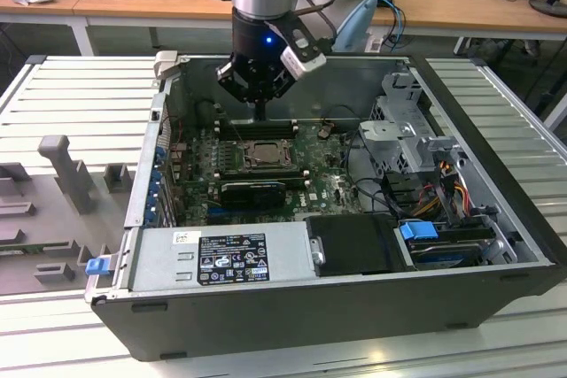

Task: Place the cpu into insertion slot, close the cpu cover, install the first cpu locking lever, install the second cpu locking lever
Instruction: 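Install the first cpu locking lever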

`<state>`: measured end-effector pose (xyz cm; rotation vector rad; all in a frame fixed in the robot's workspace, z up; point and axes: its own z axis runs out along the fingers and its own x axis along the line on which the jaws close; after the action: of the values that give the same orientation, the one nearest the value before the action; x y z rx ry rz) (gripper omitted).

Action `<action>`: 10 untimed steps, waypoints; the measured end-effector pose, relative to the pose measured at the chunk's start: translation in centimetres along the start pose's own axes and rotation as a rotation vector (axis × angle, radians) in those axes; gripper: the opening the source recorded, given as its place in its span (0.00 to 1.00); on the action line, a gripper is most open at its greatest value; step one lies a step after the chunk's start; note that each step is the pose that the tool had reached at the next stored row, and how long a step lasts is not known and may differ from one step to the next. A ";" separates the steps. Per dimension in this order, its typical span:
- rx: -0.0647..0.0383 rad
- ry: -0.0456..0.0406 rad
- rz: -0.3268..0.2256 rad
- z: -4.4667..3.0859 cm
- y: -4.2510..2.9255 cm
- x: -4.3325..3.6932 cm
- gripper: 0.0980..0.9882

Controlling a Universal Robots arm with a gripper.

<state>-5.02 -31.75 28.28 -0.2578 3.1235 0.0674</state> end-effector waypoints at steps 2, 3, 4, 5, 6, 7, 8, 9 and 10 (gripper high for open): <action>0.001 -0.0030 0.069 0.32 -0.01 0.01 0.01; 0.001 -0.0038 0.089 0.42 -0.02 0.01 0.01; 0.001 -0.0049 0.115 0.58 -0.02 0.01 0.01; 0.001 -0.0061 0.141 0.73 -0.03 0.01 0.01; 0.002 -0.0068 0.158 0.82 -0.03 0.01 0.01; 0.002 -0.0076 0.179 0.90 -0.04 0.01 0.01; 0.002 -0.0081 0.193 0.93 -0.04 0.01 0.01; 0.002 -0.0083 0.200 0.93 -0.04 0.02 0.01; 0.002 -0.0083 0.201 0.94 -0.03 0.06 0.01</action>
<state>-5.07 -31.75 27.34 0.0571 3.1295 0.0656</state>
